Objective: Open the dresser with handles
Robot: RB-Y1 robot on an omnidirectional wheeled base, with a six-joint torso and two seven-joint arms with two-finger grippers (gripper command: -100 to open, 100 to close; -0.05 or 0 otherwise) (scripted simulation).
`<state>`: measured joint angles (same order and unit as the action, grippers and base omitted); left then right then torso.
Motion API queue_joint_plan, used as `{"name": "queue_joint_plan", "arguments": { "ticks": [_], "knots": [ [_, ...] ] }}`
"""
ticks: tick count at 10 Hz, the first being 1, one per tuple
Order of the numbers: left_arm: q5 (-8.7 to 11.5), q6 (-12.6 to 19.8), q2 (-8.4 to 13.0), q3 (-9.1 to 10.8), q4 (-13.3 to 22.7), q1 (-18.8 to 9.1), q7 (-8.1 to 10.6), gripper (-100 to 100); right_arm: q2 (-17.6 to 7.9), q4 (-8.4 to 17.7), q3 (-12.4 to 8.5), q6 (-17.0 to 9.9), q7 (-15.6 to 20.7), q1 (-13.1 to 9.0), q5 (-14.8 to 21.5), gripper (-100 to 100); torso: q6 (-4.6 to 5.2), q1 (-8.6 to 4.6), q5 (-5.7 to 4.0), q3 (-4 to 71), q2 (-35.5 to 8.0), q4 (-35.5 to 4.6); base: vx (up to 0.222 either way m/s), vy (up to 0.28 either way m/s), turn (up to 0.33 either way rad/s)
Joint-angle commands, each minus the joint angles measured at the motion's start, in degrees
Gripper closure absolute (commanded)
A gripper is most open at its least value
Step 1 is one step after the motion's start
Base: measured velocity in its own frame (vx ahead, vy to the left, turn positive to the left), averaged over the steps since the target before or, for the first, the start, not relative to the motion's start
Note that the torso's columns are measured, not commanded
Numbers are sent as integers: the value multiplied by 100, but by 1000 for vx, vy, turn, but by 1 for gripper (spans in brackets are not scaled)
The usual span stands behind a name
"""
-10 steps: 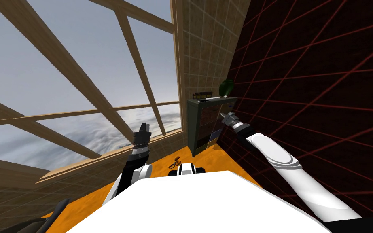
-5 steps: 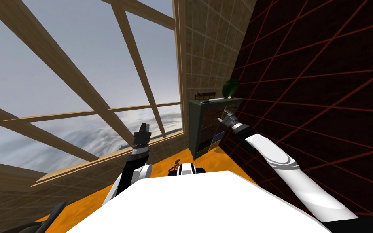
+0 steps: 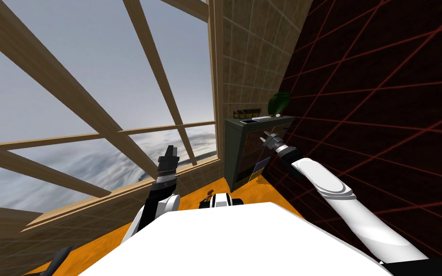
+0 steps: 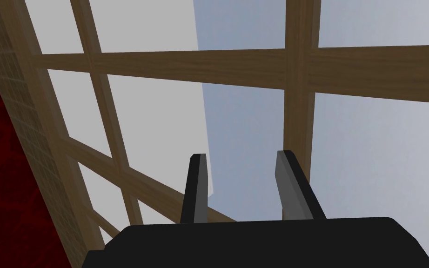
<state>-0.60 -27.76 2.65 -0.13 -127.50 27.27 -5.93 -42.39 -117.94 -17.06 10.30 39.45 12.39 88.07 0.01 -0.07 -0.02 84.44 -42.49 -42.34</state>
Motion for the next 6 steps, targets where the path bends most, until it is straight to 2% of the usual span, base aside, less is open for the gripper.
{"name": "queue_joint_plan", "arguments": {
  "ticks": [1,3,6],
  "knots": [
    [0,0,0,0,0,-1,0,0,-23,-70,-12,34,-31,25,-23,100,7,-16,-4,-15,-27,-9,-172,-68,-46],
    [0,1,1,1,1,-2,0,0,-41,-126,-22,61,-56,44,-42,100,9,-8,-2,-14,-21,-12,-174,-63,-55],
    [0,0,0,0,0,-1,0,0,-31,-170,16,108,-48,89,-52,100,0,15,11,22,29,2,-112,-58,-40]
  ]
}}
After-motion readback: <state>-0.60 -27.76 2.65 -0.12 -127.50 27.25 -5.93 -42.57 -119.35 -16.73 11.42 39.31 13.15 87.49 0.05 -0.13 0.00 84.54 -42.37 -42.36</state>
